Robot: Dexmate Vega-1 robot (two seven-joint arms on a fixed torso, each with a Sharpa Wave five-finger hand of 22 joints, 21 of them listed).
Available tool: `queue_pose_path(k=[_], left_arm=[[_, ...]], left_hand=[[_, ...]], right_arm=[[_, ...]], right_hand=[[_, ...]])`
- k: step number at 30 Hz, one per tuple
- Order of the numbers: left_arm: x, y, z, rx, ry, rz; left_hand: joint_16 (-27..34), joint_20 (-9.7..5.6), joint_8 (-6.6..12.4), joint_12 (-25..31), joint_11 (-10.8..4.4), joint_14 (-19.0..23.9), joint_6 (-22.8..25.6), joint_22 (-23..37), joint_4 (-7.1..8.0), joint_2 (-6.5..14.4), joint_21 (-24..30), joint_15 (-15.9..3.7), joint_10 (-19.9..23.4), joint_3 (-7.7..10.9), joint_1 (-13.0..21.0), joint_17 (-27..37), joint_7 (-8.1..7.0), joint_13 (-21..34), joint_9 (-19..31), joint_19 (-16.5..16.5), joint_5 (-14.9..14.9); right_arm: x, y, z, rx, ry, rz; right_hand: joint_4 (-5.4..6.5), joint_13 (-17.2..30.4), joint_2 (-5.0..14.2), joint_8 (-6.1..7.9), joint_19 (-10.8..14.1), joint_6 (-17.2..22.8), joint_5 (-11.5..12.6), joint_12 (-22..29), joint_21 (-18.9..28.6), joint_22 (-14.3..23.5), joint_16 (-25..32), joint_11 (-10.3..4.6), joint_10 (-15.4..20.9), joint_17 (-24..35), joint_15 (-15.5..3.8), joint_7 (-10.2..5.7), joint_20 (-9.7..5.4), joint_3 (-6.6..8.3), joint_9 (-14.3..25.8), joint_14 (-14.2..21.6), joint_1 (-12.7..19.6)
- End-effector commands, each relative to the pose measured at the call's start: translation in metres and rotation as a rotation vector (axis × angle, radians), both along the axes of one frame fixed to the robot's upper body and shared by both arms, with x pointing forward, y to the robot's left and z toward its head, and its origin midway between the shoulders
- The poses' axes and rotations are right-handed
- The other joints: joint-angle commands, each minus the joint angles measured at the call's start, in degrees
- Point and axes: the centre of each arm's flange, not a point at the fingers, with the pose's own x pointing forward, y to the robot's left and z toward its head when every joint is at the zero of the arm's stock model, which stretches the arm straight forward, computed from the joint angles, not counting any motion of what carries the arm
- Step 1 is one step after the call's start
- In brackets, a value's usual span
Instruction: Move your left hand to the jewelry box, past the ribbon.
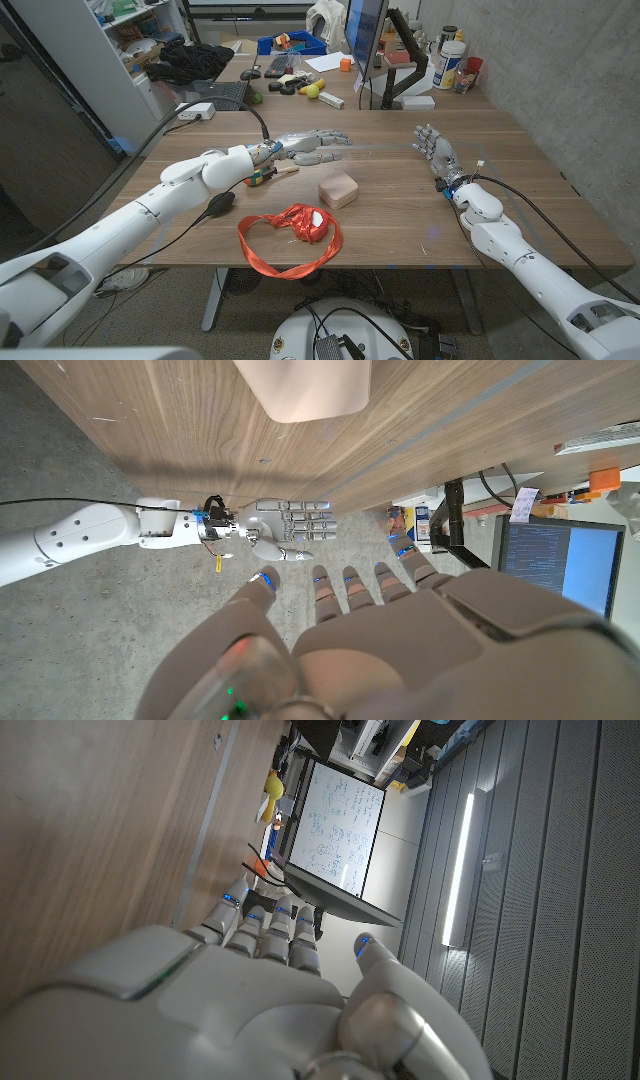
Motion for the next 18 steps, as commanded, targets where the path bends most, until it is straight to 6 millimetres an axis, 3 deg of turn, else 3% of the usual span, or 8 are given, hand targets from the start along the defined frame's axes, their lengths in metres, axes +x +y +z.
queue_pose_path(k=[1, 18], left_arm=[[0.0015, 0.0024, -0.0034, 0.005, 0.013, 0.004], [0.0036, 0.0025, -0.007, 0.019, 0.023, 0.01]], left_hand=[[-0.06, -1.02, 0.04, 0.14, -0.34, -0.07, 0.3, 0.11, -0.12, 0.05, -0.38, -3.73, 0.42, 0.01, 0.47, 0.09, -0.17, 0.19, 0.19, 0.28, 0.6], [-0.07, -1.05, -0.02, 0.1, -0.34, -0.09, 0.37, 0.12, -0.13, 0.05, -0.52, -3.85, 0.35, -0.04, 0.53, 0.09, -0.17, 0.19, 0.2, 0.34, 0.61]], right_arm=[[0.002, 0.0028, 0.0, -0.005, 0.004, 0.001], [0.0021, 0.0025, -0.0011, -0.004, 0.007, -0.002]], right_hand=[[0.05, 0.22, 2.03, 0.43, 0.22, 0.43, 0.34, 0.39, -0.14, 0.27, -0.1, 0.25, 0.32, 0.06, 0.46, -0.21, -0.07, -0.1, 0.11, 0.12, 0.42], [0.01, 0.22, 2.04, 0.43, 0.32, 0.4, 0.35, 0.38, -0.42, 0.28, -0.12, 0.35, 0.29, 0.03, 0.46, -0.19, -0.08, -0.1, 0.11, 0.13, 0.51]])
